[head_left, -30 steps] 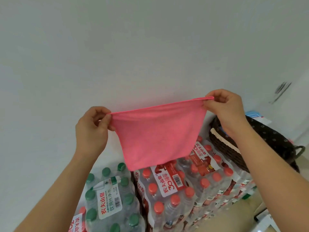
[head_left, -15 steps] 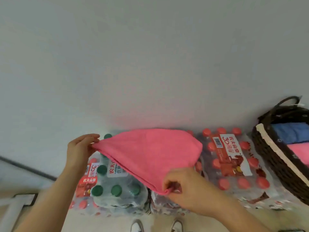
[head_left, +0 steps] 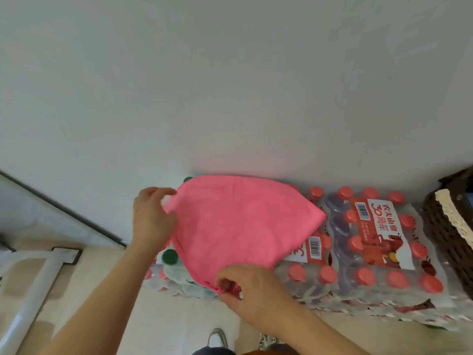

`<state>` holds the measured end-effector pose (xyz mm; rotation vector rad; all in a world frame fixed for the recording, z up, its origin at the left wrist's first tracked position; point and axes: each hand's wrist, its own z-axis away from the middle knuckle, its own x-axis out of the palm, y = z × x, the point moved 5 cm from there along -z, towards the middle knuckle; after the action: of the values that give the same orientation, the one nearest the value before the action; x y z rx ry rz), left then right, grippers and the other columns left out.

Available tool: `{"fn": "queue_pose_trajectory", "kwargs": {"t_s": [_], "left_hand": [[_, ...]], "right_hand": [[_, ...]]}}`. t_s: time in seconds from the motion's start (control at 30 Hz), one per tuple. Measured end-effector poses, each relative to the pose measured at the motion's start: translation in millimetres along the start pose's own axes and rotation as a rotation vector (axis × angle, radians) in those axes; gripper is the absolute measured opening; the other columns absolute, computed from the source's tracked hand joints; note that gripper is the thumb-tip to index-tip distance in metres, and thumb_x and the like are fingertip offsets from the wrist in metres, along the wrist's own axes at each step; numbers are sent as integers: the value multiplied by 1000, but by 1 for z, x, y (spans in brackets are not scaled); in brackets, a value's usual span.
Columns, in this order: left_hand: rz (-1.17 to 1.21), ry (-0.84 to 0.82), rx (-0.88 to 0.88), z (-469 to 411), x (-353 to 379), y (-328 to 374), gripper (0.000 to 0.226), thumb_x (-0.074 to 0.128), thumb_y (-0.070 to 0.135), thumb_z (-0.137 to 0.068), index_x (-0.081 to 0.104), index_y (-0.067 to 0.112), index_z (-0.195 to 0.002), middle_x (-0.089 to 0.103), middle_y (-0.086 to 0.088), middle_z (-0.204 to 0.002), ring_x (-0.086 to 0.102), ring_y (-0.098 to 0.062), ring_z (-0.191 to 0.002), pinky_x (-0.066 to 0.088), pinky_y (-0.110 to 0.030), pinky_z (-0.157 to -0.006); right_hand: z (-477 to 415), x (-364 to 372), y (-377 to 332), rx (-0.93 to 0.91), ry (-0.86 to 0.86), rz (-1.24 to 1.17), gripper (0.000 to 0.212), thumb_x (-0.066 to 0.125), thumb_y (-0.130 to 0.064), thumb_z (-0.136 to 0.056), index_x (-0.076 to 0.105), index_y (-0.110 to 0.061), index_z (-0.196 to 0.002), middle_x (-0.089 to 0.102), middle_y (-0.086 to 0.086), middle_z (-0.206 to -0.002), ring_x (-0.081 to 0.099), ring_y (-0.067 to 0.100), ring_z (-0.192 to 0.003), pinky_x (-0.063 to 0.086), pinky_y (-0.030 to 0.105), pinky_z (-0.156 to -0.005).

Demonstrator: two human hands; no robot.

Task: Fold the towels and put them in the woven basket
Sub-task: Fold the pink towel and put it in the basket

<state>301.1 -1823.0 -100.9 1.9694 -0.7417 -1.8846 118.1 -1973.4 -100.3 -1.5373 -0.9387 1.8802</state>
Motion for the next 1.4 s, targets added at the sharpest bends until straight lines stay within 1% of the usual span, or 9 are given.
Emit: {"fn": "queue_pose_trajectory", "kwargs": {"t_s": [0.13, 0.23, 0.3, 0.53, 0.67, 0.77, 0.9, 1.17, 1.4], "left_hand": [[178, -352, 142, 85, -6, 19, 36, 66, 4, -74, 68, 39, -80, 62, 12, -66, 56, -4, -63, 39, -9, -58], [256, -538, 352, 137, -7, 25, 39, 66, 16, -71, 66, 39, -103, 60, 22, -99, 55, 4, -93, 39, -5, -76], [229, -526, 468, 143, 0, 24, 43, 67, 26, -72, 58, 40, -113, 54, 26, -110, 47, 9, -103, 37, -6, -85], [260, -451, 517, 133, 16, 30, 19, 68, 35, -79, 56, 37, -93, 52, 21, -76, 47, 4, -75, 35, -10, -63], [310, -420, 592, 138, 14, 31, 12, 63, 41, -80, 68, 33, -88, 58, 19, -78, 50, 4, -75, 41, -14, -65], [413, -403, 535, 139, 7, 29, 11, 69, 40, -74, 70, 31, -79, 60, 20, -85, 55, 2, -84, 43, -12, -70], [598, -431, 316, 132, -4, 26, 16, 85, 17, -67, 72, 25, -72, 68, 15, -88, 61, -6, -84, 43, -11, -70], [702, -482, 82, 116, -29, 27, 19, 80, 7, -70, 73, 24, -70, 72, 0, -75, 64, -21, -69, 51, -27, -63], [748, -337, 51, 82, -60, 37, 12, 75, 4, -75, 65, 9, -70, 66, -3, -58, 57, -9, -51, 45, -16, -49]], "right_hand": [[-3, 11, 1, 77, 93, 17, 22, 65, -23, -84, 44, -29, -84, 62, -9, -83, 59, 7, -76, 51, 33, -69], [0, 11, 0, 143, 153, 19, 29, 69, -24, -81, 41, -30, -83, 60, -9, -78, 58, 7, -73, 50, 32, -65], [3, 10, -1, 167, 184, 15, 31, 71, -25, -81, 40, -30, -83, 59, -9, -77, 58, 8, -72, 50, 33, -63], [10, -3, -3, 265, 205, -111, 32, 73, -20, -80, 44, -33, -84, 65, -12, -80, 62, 1, -78, 52, 26, -70], [20, -21, 25, 236, 97, 243, 42, 71, -30, -73, 53, -38, -110, 54, -18, -118, 46, 3, -112, 42, 33, -94], [23, -28, 51, 264, 101, 508, 60, 67, -40, -74, 47, -36, -131, 40, -11, -141, 31, 14, -132, 33, 48, -103], [14, -38, 62, 237, 266, 574, 56, 62, -42, -67, 58, -31, -121, 54, -5, -130, 46, 22, -121, 42, 49, -90], [2, -86, 70, 249, 520, 571, 49, 74, 5, -54, 72, -14, -99, 70, 7, -102, 62, 35, -98, 46, 48, -81], [13, -153, 64, 389, 450, 183, 29, 66, -9, -86, 73, -32, -100, 72, -11, -93, 63, 4, -83, 47, 22, -76]]}}
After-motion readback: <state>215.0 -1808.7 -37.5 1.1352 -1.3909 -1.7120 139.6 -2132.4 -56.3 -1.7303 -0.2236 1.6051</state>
